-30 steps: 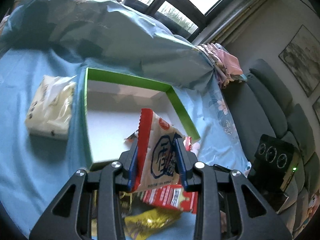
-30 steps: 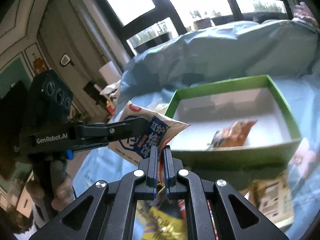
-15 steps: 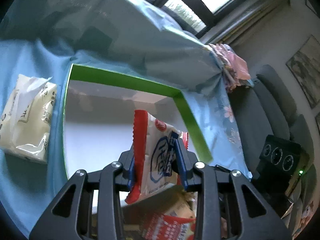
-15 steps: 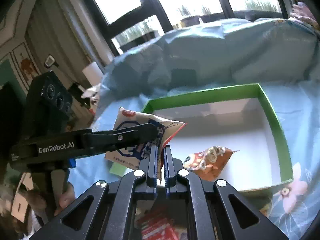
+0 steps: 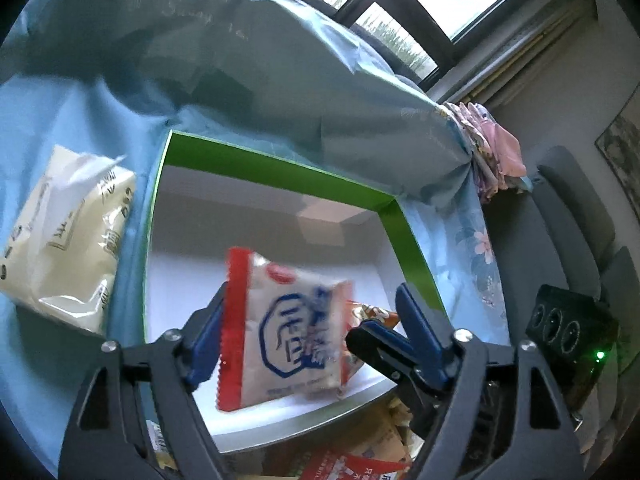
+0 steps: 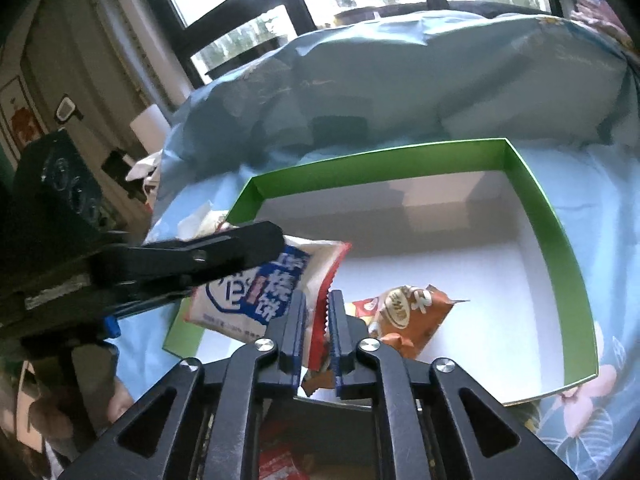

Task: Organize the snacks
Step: 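Carry the white-and-blue packet with the left tool into the box and release, then reach the left tool to the yellow packet and close on it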

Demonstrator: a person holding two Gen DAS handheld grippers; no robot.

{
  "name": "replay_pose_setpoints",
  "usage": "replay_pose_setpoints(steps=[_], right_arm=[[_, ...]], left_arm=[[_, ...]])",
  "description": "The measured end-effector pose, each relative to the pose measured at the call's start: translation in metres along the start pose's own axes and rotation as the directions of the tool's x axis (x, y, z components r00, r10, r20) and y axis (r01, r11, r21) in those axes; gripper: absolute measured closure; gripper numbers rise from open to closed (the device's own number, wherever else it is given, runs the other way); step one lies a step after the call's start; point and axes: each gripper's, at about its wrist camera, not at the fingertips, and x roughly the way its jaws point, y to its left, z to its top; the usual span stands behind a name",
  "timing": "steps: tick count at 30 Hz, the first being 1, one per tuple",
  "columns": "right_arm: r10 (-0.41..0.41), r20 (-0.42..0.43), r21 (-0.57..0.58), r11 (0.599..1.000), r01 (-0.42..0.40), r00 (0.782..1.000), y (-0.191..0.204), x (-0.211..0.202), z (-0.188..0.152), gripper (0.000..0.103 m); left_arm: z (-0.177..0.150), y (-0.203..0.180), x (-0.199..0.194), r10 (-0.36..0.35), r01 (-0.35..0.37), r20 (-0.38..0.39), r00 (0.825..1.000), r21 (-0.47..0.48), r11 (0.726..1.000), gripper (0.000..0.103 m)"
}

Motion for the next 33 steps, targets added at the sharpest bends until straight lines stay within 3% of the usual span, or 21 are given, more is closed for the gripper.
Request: replay_pose_setpoints(steps=[1, 5, 6, 12, 22, 29, 33], right_arm=[[-0.007, 0.007, 0.0, 1.0, 0.007, 1.0, 0.0, -0.002, 0.0, 0.087], [-0.022, 0.04, 0.028, 0.999, 0.021, 0.999, -0.006, -0.014, 0.0, 0.056], [-0.023, 0.052, 0.033, 0.999, 0.021, 0.998, -0.008, -0.018, 0.0, 0.054], [-0.013, 0.09, 0.057, 0.998, 0.008, 0.996, -0.02, -0.046, -0.009, 0.053], [0.032, 0.114, 0.083, 0.996, -0.041, 0.993, -0.035, -0.09, -0.037, 0.051], [0.087, 0.108, 0.099, 0.99, -0.098, 0.99, -0.041, -0.106, -0.059, 0.051], [0.126, 0.1, 0.116, 0.984, -0.138, 0.987, -0.046, -0.113, -0.074, 0.051]], left_arm=[[0.001, 0.0, 0.0, 0.002, -0.002, 0.0, 1.0, -0.001, 1.0, 0.023], [0.003, 0.0, -0.007, 0.028, -0.028, 0.022, 0.999, 0.0, 1.0, 0.018], [0.004, 0.0, -0.009, 0.035, -0.035, 0.028, 0.999, 0.0, 0.999, 0.018], [0.005, -0.005, -0.026, 0.08, -0.081, 0.068, 0.995, 0.019, 0.997, 0.018], [-0.015, -0.035, -0.043, 0.117, -0.12, 0.045, 0.992, 0.085, 0.989, 0.017], [-0.041, -0.044, -0.054, 0.106, -0.106, 0.005, 0.994, 0.075, 0.992, 0.017], [-0.065, -0.037, -0.056, 0.061, -0.059, -0.055, 0.997, 0.033, 0.998, 0.017]])
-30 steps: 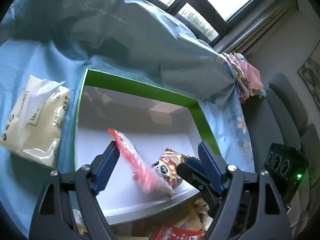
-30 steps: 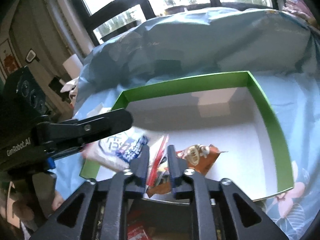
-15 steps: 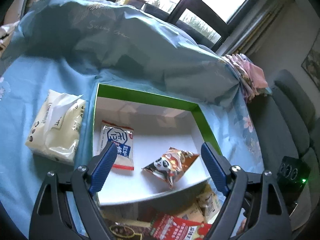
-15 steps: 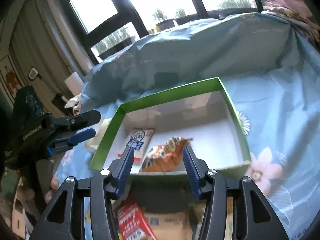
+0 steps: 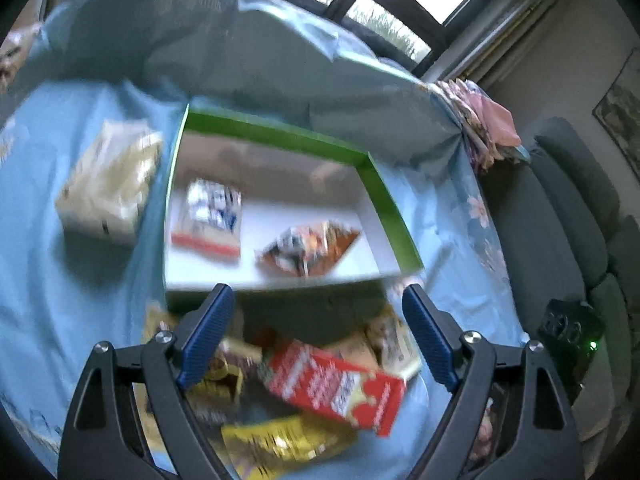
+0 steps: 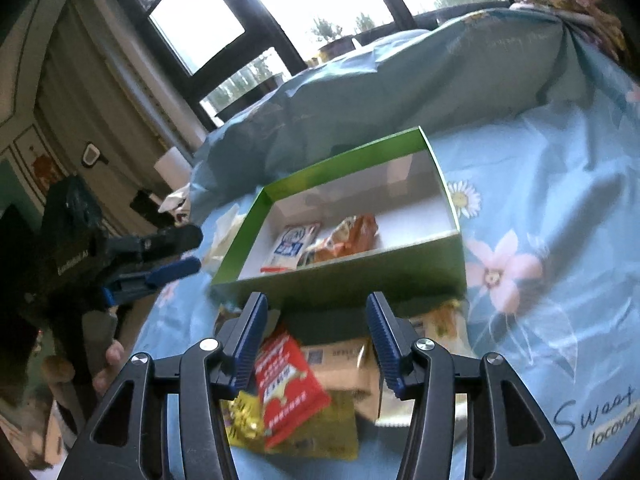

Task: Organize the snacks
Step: 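Reach the left tool to the yellow packet and close on it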

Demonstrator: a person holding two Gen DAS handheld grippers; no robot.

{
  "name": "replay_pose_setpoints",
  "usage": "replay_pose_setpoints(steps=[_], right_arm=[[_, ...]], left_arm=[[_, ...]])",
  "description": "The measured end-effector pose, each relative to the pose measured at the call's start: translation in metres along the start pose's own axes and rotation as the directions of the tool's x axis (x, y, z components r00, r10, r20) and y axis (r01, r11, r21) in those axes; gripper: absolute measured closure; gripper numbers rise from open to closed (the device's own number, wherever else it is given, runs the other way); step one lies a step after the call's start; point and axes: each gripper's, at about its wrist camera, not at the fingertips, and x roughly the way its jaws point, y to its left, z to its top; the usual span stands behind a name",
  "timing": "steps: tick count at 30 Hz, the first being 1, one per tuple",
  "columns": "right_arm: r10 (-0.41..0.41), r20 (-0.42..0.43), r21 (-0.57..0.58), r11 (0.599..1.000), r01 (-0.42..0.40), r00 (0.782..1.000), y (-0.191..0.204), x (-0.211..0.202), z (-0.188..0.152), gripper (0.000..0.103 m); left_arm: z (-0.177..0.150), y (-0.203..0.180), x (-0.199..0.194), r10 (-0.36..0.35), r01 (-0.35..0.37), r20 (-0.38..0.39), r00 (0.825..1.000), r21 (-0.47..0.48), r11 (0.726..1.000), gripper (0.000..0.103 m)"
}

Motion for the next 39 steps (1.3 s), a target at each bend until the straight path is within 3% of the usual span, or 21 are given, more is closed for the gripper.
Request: replay_pose_setpoints(steps=[6, 10, 23, 39], right_arm=[[0.047, -0.039, 0.021, 0.999, -0.046, 0.998, -0.005, -0.006, -0.025, 0.051], [0.102, -0.067, 0.016, 0.995, -0.101, 0.993, -0.004, -0.008, -0.037, 0.051], [0.079, -0.196, -0.002, 0.997, -0.08, 0.977, -0.016, 0.006, -0.067, 0.051], [0.09, -0.234, 0.04, 0.996, -0.083, 0.968, -0.024, 0.025, -0.072, 0.051]], left_arm=[[-0.025, 0.012, 0.002, -0.071, 0.066, -0.065, 0.995, -0.068, 0.995, 0.017], [-0.038, 0.006, -0.004, -0.055, 0.052, -0.097, 0.994, -0.028, 0.998, 0.017], [-0.09, 0.033, -0.012, -0.157, 0.138, -0.186, 0.97, -0.114, 0.984, 0.017], [-0.103, 0.047, 0.005, -0.138, 0.099, -0.267, 0.954, -0.154, 0.983, 0.017]])
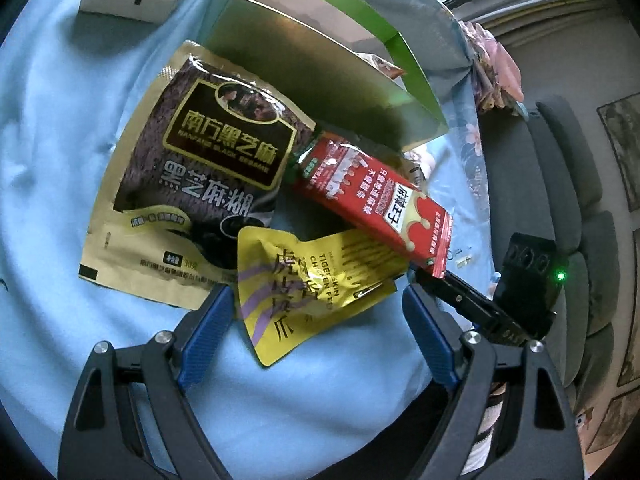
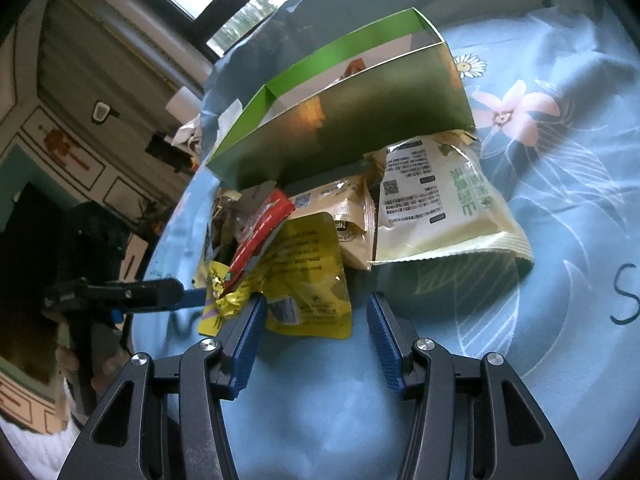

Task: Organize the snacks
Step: 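Reach the left tool to the yellow packet and close on it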

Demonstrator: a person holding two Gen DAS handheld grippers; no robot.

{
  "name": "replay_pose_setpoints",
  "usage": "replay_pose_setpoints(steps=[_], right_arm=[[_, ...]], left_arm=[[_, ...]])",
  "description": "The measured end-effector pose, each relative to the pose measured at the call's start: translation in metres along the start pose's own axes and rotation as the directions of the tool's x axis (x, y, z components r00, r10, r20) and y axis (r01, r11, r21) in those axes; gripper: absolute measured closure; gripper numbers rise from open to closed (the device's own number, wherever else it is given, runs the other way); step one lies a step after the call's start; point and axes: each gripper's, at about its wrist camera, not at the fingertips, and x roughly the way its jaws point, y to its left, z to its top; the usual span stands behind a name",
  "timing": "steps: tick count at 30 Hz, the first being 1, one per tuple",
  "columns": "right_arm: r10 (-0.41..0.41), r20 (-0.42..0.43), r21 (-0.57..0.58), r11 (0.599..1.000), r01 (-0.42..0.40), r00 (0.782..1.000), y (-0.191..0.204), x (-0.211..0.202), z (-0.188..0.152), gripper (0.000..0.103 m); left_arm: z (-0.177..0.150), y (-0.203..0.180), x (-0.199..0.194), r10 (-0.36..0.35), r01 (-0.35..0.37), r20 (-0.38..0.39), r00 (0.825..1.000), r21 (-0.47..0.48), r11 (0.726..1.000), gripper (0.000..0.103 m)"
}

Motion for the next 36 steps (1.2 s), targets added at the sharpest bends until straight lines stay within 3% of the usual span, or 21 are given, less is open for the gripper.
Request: replay_pose_setpoints(steps=[10, 20, 22, 23, 24, 36], right_arm=[[0.082, -0.003, 0.027, 0.996, -0.082, 0.997, -0.003, 0.015, 0.006, 0.051], [0.042, 0.022, 0.001, 0.999, -0.042, 0.999, 0.004, 0.009, 0.0, 0.057], [0.036, 0.028, 0.009, 0.999, -0.036, 0.999, 0.002, 0.005, -0.001, 0.064], [0.017, 0.029, 0.011, 1.0, -0.017, 0.999, 0.001, 0.002, -0.003, 0.076], [0.017, 0.028, 0.016, 1.0, -0.018, 0.999, 0.0, 0.002, -0.004, 0.079], [0.04, 0.006, 0.002, 0.999, -0.04, 0.999, 0.012, -0.004, -0.022, 0.079]], left_arm=[[0.0, 0.002, 0.0, -0.022, 0.022, 0.006, 1.0, -0.018, 1.0, 0.02], [-0.006, 0.005, -0.003, 0.081, -0.08, 0.048, 0.996, -0.016, 0.997, 0.055], [-0.007, 0.005, -0.007, 0.072, -0.071, 0.05, 0.996, -0.011, 0.997, 0.055], [-0.009, 0.005, -0.009, 0.063, -0.062, 0.051, 0.997, -0.008, 0.998, 0.056], [-0.01, 0.004, -0.01, 0.055, -0.055, 0.053, 0.997, -0.005, 0.998, 0.056], [-0.04, 0.001, -0.028, 0.051, -0.052, 0.066, 0.997, 0.005, 0.999, 0.056]])
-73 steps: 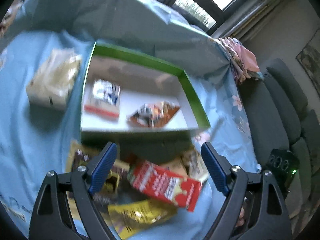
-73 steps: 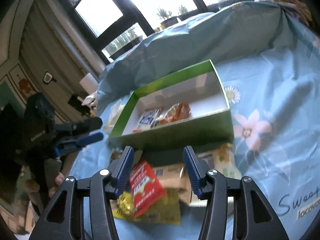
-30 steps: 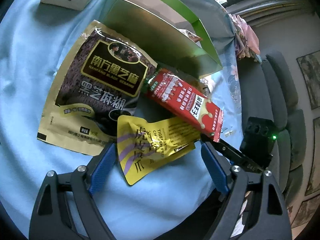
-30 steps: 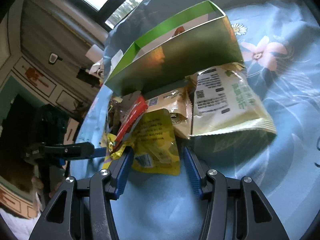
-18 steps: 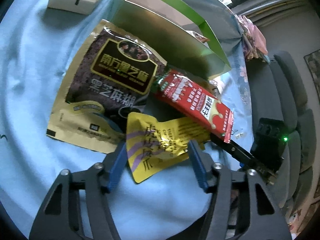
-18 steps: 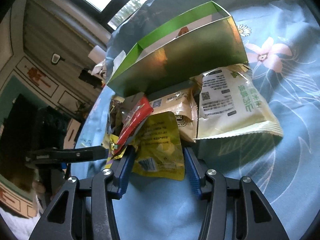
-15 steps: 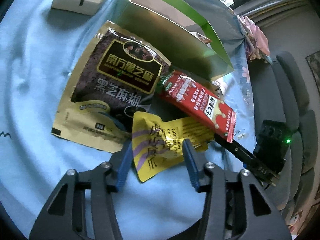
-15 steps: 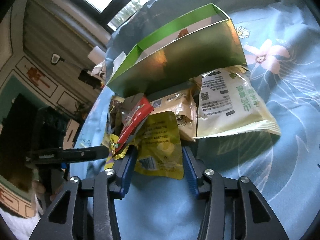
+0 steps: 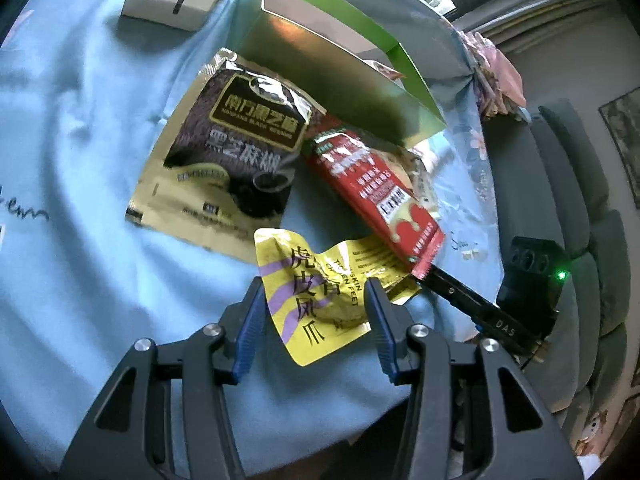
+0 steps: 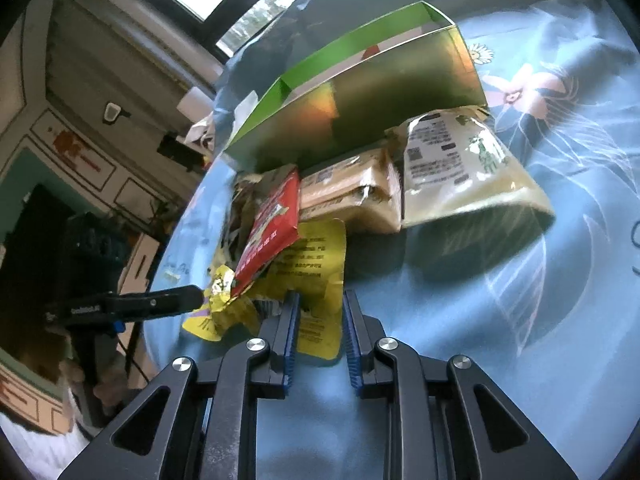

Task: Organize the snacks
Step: 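Reach the left tool to the yellow packet and close on it, then carry the yellow packet with the left tool into the box and release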

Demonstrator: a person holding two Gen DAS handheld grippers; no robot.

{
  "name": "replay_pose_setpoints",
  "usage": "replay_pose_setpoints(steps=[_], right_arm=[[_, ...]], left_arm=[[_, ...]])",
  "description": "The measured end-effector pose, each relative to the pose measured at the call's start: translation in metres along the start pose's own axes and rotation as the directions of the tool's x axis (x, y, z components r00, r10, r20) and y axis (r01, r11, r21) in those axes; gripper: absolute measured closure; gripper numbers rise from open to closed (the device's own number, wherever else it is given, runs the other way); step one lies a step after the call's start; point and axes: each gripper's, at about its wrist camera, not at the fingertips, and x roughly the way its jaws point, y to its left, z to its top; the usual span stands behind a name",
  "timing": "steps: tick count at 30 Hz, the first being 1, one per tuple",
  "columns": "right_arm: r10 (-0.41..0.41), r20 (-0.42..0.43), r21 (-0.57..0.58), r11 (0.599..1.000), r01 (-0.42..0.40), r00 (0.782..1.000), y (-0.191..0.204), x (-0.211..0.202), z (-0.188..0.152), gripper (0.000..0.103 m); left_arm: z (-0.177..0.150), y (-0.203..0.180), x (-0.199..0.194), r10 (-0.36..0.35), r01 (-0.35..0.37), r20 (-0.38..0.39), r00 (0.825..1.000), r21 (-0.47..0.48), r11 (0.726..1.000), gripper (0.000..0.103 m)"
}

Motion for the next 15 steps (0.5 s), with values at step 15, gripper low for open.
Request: replay_pose_setpoints(steps=[15], right_arm=[[-0.01, -0.004, -0.03, 0.999, 0.01, 1.0, 0.018, -0.038, -0.032, 0.079]], left_arm=[[-0.03, -0.032, -0.011, -0.002, 0.003, -0.011, 1.0, 0.068, 0.998, 0.056]])
